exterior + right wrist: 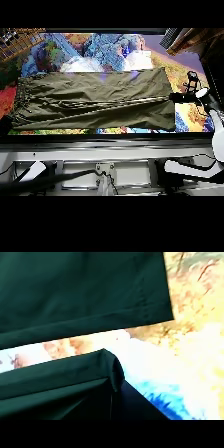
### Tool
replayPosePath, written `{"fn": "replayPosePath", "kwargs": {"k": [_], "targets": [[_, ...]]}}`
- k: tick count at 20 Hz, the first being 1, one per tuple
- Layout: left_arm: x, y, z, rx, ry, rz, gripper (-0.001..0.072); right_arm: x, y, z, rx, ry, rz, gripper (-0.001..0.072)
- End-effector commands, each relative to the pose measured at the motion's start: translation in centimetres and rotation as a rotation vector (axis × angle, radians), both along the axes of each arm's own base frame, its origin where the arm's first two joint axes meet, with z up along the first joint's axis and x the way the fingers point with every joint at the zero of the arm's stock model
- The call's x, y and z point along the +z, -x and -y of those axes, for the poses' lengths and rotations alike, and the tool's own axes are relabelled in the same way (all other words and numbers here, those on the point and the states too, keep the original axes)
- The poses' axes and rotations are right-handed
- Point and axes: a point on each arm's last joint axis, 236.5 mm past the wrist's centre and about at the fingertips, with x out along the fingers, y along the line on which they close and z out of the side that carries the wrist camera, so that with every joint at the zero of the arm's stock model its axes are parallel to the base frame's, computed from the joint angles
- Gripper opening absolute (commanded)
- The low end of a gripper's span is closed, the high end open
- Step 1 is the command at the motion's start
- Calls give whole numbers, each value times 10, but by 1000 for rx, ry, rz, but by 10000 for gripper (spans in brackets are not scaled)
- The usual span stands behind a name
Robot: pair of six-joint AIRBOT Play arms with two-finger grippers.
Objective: Fold the clothes and pants, and hang the long-sleeved shirts on hangers.
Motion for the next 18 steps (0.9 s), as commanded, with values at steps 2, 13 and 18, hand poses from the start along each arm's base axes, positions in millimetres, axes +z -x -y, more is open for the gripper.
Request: {"fn": "replayPosePath", "kwargs": {"k": [2,13,18], "targets": [[-3,0,15,-3,38,-28,8,12,-24,2,-23,-7,51,16],[9,-38,9,-23,-38,92,9,45,105,-4,-503,-239,-72,403],[11,-45,12,-14,-24,129,8,5,176,-47,-557,-336,-315,407]]}}
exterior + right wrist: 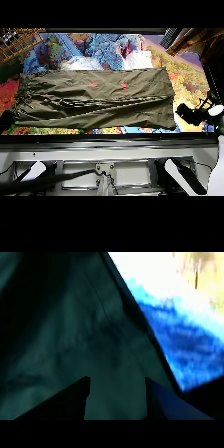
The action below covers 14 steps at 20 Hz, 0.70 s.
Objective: Fold the clothes and pants, and hang the long-sleeved shirts on hangers.
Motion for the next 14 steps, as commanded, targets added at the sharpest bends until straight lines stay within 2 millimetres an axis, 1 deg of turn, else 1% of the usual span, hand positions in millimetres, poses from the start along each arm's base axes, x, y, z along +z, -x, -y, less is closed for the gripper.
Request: {"fn": "replayPosePath", "kwargs": {"k": [1,2,3,7,10,12,14], "targets": [[2,-5,0,-5,-5,23,8,-20,49,-21,-46,-80,-157,409],[2,-5,0,-5,-5,23,8,-21,52,-19,-53,-70,-170,417],[2,-5,0,-5,-4,23,8,-22,54,-17,-51,-63,-178,468],[2,-5,0,-6,-4,23,8,-25,67,-13,-29,-36,-232,476],[2,-6,1,-9,-4,23,8,-29,64,-11,-33,-35,-231,476],[2,-8,3,-17,-4,23,8,-39,59,-8,-41,-41,-238,476],[2,-8,5,-22,-1,21,8,-48,53,-16,-62,-97,-241,475]]}}
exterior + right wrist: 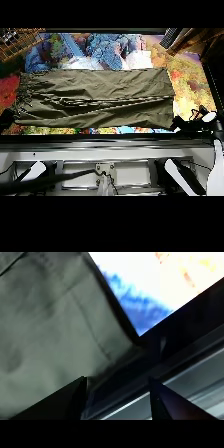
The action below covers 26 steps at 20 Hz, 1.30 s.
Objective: Fold the clothes and pants, and hang the long-sleeved shirts on hangers.
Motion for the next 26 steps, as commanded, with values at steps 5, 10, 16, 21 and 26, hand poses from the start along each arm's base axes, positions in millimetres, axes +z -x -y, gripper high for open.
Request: {"fn": "replayPosePath", "kwargs": {"k": [5,10,16,21,26], "targets": [[0,-1,3,-9,2,-2,8,-14,-26,-3,-69,-47,59,248],[-4,9,4,-54,-11,-55,9,-3,-23,31,11,90,27,15],[-8,22,3,-76,-26,-116,8,32,-39,69,93,231,46,15],[37,16,0,-71,-110,-19,8,82,-74,85,81,325,218,14],[112,-12,4,-123,-250,136,7,148,-128,89,52,332,430,14]]}}
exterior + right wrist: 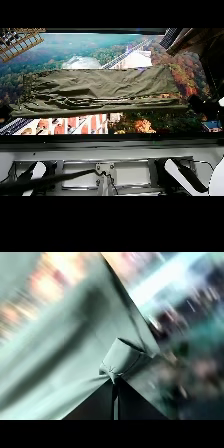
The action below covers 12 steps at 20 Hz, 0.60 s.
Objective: Fold the clothes and pants, and hang the long-sleeved shirts on hangers.
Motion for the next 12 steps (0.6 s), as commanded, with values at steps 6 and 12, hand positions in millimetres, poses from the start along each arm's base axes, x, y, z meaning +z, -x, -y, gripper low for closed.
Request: {"fn": "replayPosePath", "kwargs": {"k": [6,12], "targets": [[114,-89,28,-191,-231,311,7,40,-72,-1,103,37,107,14],[118,-149,37,-263,-324,438,7,17,-120,4,138,27,102,14]]}}
